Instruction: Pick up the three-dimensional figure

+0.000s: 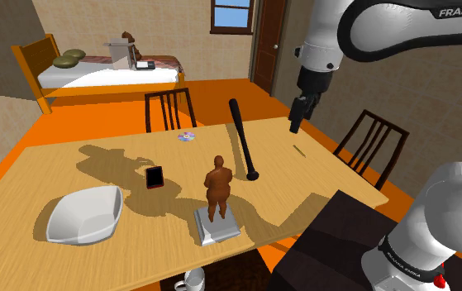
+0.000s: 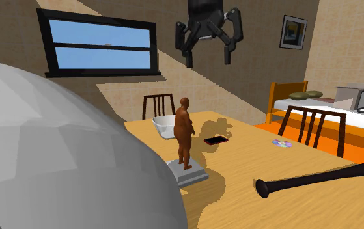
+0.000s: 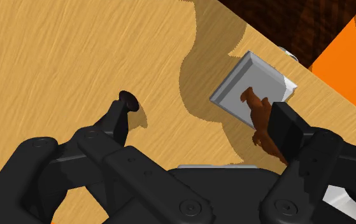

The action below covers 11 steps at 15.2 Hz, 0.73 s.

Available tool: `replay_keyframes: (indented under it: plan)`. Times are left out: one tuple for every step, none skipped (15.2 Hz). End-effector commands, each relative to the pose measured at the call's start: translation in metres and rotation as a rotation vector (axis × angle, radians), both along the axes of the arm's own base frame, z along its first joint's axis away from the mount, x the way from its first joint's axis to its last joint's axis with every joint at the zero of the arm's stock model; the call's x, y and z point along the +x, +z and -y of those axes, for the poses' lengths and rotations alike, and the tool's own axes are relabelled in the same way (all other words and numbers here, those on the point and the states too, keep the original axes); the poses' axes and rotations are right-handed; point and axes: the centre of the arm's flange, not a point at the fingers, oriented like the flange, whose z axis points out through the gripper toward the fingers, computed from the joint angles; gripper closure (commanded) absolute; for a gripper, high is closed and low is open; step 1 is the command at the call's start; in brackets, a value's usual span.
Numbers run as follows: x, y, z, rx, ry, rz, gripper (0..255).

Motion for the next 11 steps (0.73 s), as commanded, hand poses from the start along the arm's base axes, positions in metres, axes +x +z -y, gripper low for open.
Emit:
replay_keyframes:
  plan:
    - [0.017,-0.011,-0.018,0.005,-0.001,0.001,0]
    - [0.025,-0.016,-0.027,0.006,-0.001,0.001,0]
    - [0.033,-0.021,-0.036,0.008,-0.001,0.001,0]
    - [0.040,-0.026,-0.045,0.010,-0.001,0.002,0]
    - [0.048,-0.031,-0.054,0.012,-0.002,0.002,0]
    - [0.056,-0.036,-0.063,0.013,-0.002,0.002,0]
    - [0.064,-0.041,-0.072,0.015,-0.002,0.002,0]
    - [0.072,-0.045,-0.082,0.017,-0.002,0.002,0]
    - [0.079,-0.050,-0.091,0.018,-0.002,0.003,0]
    - [0.087,-0.055,-0.100,0.020,-0.002,0.003,0]
    - [0.095,-0.060,-0.109,0.022,-0.002,0.003,0]
